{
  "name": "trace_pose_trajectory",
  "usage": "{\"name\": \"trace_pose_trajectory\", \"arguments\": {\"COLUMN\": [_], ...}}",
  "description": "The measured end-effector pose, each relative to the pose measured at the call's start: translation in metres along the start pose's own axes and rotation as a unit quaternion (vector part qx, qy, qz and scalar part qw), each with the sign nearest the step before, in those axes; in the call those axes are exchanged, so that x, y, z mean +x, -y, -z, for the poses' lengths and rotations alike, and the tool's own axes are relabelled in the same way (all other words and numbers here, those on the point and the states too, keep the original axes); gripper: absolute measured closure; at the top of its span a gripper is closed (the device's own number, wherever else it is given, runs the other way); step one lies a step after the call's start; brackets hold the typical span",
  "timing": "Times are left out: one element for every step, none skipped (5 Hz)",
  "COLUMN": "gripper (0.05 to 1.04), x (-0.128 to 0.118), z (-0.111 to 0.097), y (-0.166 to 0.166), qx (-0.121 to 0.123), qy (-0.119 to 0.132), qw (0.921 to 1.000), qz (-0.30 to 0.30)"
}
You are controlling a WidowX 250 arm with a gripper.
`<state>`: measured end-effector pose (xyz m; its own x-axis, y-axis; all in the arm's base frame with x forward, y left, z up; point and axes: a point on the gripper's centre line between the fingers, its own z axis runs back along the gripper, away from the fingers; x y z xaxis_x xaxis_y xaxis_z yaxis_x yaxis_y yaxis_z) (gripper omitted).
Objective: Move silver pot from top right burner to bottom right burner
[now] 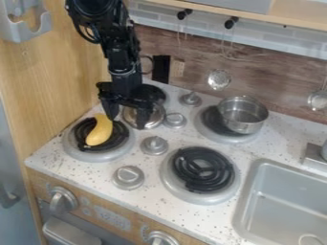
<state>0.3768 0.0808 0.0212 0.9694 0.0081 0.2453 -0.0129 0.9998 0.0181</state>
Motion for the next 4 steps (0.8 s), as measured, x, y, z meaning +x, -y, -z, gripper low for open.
{"name": "trace_pose_trajectory", "arguments": {"gripper": [0.085, 0.085, 0.085, 0.085], "x": [-0.009, -0.012, 0.001, 0.026], "z": [0.012, 0.021, 0.025, 0.031], "y": [0.001, 0.005, 0.031, 0.088], "qx": [-0.006, -0.018, -0.039, -0.07], "qy": [-0.02, -0.044, -0.057, -0.057], "qw": [0.9998, 0.9985, 0.9924, 0.9695], "qz": [-0.002, 0.025, 0.102, 0.228]}}
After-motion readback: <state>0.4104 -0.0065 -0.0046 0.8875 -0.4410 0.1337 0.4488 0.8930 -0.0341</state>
